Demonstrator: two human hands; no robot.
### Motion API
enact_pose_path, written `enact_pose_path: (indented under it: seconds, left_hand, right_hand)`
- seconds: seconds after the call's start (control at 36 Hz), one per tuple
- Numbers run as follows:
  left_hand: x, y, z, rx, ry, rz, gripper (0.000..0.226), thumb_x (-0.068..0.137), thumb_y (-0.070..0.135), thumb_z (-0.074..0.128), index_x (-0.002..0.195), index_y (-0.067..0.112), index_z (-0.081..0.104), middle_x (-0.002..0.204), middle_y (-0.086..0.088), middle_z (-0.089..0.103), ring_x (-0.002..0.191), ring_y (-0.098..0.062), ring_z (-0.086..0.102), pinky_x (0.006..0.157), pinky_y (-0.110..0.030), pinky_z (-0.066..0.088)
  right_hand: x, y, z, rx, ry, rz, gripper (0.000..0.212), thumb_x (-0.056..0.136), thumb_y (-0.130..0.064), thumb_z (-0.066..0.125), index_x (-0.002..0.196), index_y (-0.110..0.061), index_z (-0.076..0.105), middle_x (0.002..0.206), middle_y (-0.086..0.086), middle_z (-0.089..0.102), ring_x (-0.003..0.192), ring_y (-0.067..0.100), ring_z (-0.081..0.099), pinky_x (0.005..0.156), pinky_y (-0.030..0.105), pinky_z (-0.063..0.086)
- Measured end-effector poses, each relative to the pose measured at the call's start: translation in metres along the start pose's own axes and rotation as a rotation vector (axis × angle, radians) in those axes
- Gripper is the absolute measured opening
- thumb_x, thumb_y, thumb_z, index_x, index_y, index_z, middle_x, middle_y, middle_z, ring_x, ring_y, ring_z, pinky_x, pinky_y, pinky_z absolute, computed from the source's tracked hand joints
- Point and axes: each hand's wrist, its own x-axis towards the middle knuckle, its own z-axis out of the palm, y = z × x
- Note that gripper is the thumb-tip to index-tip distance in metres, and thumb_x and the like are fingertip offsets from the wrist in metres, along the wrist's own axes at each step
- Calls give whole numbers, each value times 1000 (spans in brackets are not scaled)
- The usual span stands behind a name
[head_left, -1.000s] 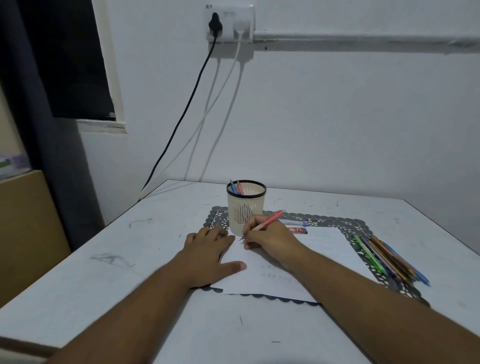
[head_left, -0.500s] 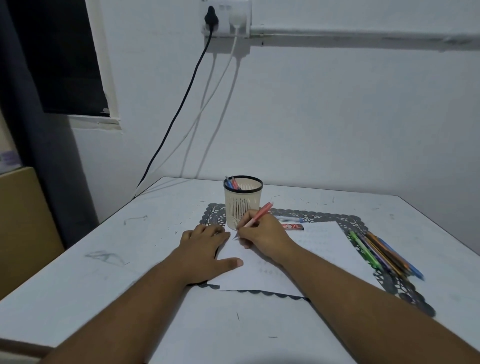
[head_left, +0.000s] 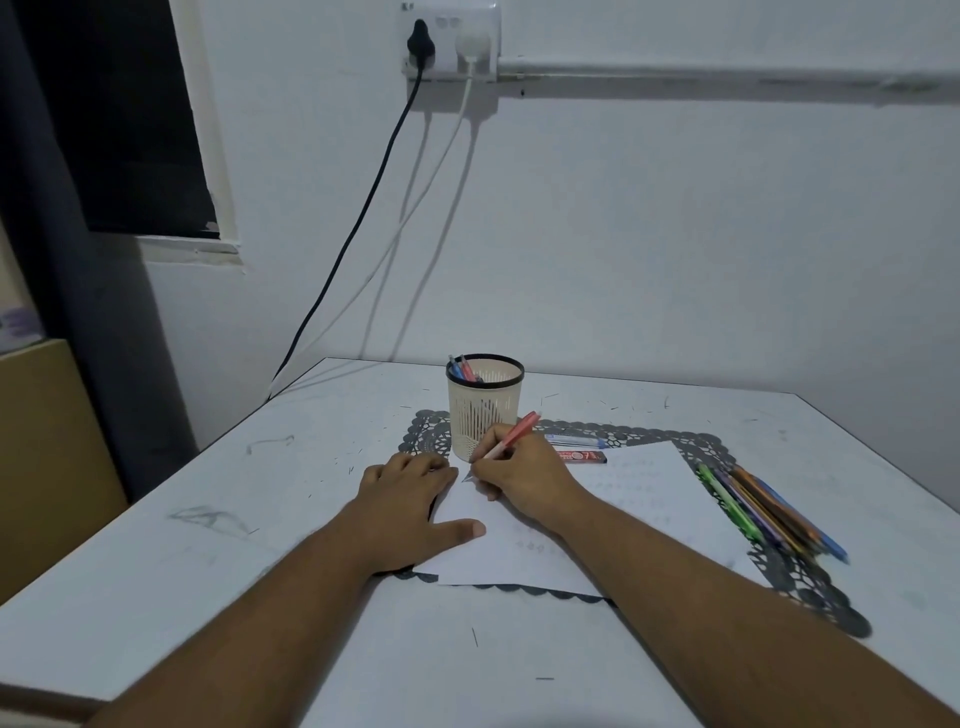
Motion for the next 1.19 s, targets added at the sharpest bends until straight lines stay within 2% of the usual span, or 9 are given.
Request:
enact_pose_path:
  seconds: [0.17, 0.36, 0.53, 0.64, 0.69, 0.83, 0.94, 1.06, 1.19]
  left_hand:
    - [0, 1, -1, -3, -8, -2, 112, 63, 94, 16, 154, 33, 36, 161, 13, 27, 148, -14, 19, 118, -42, 18]
    - [-1, 1, -1, -7, -13, -4, 112, 63, 94, 17, 155, 33, 35, 162, 13, 27, 148, -13, 18, 119, -43, 17]
    - [-2, 2, -2, -15, -27, -8, 113, 62, 94, 17, 155, 32, 34, 163, 13, 25, 149, -13, 16, 119, -42, 16]
    - [-2, 1, -2, -6, -24, -6, 105, 71, 93, 24, 156, 32, 34, 162, 13, 26, 149, -13, 16, 120, -42, 15]
    - [-2, 1, -2, -6, -25, -8, 109, 66, 94, 20, 156, 33, 34, 162, 13, 27, 149, -13, 17, 120, -42, 16]
    - [-1, 1, -2, -5, -12, -7, 113, 62, 94, 16, 155, 33, 35, 161, 14, 27, 148, -13, 17, 119, -42, 17]
    - [-2, 2, -2, -5, -15, -11, 113, 61, 94, 15, 155, 33, 35, 162, 15, 26, 149, -13, 17, 120, -42, 16]
    - [-2, 1, -1, -8, -17, -8, 113, 62, 94, 15, 156, 33, 34, 162, 15, 26, 149, -12, 16, 120, -41, 16]
    - [0, 1, 0, -13, -9, -8, 112, 63, 94, 17, 155, 34, 34, 162, 16, 26, 149, -12, 16, 120, -41, 16]
  right_hand:
    - [1, 3, -1, 18, -25, 3, 6, 87, 2, 68, 86, -2, 64, 77, 18, 64, 67, 25, 61, 61, 29, 54]
    - [-2, 2, 0, -21, -38, -34, 5, 88, 3, 68, 86, -2, 66, 74, 16, 66, 64, 21, 62, 62, 29, 54]
    - [-1, 3, -2, -50, 11, -22, 4, 87, 3, 66, 90, 3, 63, 85, 33, 66, 59, 20, 61, 58, 27, 54]
    - [0, 4, -1, -32, -28, -10, 4, 88, 0, 69, 87, -2, 66, 81, 23, 67, 67, 21, 64, 62, 25, 55]
    - [0, 3, -1, -10, -42, -4, 6, 88, 0, 70, 85, -4, 68, 81, 19, 67, 70, 21, 65, 65, 25, 56]
    - [-1, 4, -7, -11, 26, -14, 4, 88, 3, 67, 88, -1, 65, 79, 26, 63, 57, 18, 60, 58, 28, 53]
    - [-2, 5, -8, -9, 30, 0, 5, 87, 4, 68, 91, 2, 66, 88, 32, 63, 58, 20, 60, 59, 30, 54]
    - [-3, 3, -8, -22, -1, 8, 6, 90, 3, 67, 95, 5, 65, 82, 22, 63, 62, 16, 60, 57, 21, 54]
    - [-3, 4, -8, -19, -29, 25, 8, 91, 0, 68, 86, -6, 66, 82, 16, 65, 70, 18, 62, 63, 22, 56]
